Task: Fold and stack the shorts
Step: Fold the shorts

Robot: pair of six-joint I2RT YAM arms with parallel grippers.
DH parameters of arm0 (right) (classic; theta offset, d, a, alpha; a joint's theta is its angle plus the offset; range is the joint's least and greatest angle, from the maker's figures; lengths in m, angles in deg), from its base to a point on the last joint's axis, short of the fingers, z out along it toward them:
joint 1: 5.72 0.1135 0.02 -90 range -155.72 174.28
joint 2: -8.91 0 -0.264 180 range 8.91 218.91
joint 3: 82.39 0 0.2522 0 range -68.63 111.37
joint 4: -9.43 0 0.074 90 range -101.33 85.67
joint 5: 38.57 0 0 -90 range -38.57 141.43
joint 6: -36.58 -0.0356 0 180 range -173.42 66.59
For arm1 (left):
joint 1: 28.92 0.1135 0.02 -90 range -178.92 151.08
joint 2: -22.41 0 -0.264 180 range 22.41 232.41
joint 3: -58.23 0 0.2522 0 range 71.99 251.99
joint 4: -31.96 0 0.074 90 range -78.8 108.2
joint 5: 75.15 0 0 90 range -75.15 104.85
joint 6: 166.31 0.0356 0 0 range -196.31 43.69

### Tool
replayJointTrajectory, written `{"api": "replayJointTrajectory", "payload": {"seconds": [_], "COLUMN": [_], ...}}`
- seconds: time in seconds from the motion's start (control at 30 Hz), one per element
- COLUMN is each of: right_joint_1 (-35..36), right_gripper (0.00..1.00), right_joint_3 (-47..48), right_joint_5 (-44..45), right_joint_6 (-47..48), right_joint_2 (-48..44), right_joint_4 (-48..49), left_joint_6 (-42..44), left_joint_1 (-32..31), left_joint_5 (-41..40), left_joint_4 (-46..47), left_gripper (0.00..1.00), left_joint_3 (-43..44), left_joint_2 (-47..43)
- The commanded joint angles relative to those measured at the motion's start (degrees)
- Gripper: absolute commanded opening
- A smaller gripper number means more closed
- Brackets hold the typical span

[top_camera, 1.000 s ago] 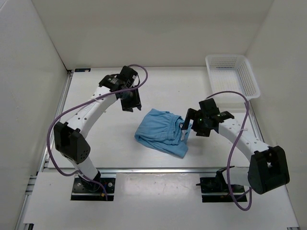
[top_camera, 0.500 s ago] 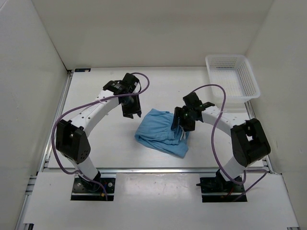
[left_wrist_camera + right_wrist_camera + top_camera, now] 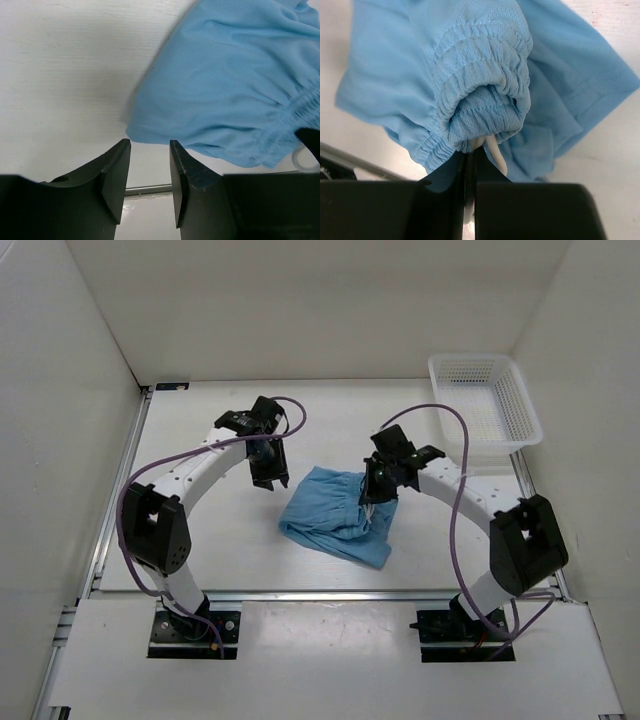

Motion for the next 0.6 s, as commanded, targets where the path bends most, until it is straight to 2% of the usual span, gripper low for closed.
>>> {"api": "replayJointTrajectory", "payload": {"seconds": [0.0,0.23,0.37,0.5,0.53,0.57], "right_joint_1": [1.17,1.17,1.17,1.17,1.17,1.17], "right_gripper": [0.01,0.01,0.01,0.01,0.23,0.53], "right_joint_3": [4.28,-0.37,-6.52,-13.2,-15.74,-16.72], "right_joint_5": [1.36,4.16,7.59,15.67,17.51,19.79], "right_joint_6": [1.52,-0.06,-2.96,-8.49,-9.89,-11.91], "right_joint_2": [-7.87,-19.64,-21.15,-22.9,-23.52,-23.52], "right_joint_4": [-5.98,-14.95,-15.66,-15.66,-15.66,-15.66], "left_joint_6": [1.91,3.14,3.67,3.67,3.67,3.67], "left_joint_1": [1.84,2.46,2.46,1.76,1.15,1.14], "left_joint_5": [-0.16,1.07,2.3,2.91,2.92,2.92], "left_joint_4": [-1.07,-2.48,-2.48,-1.77,-1.25,-1.25], "left_gripper": [0.48,0.48,0.48,0.48,0.48,0.48], "left_joint_3": [1.75,4.13,4.74,4.22,4.22,4.22], "left_joint_2": [-2.77,-3.29,-2.24,-0.22,-0.22,0.48]}}
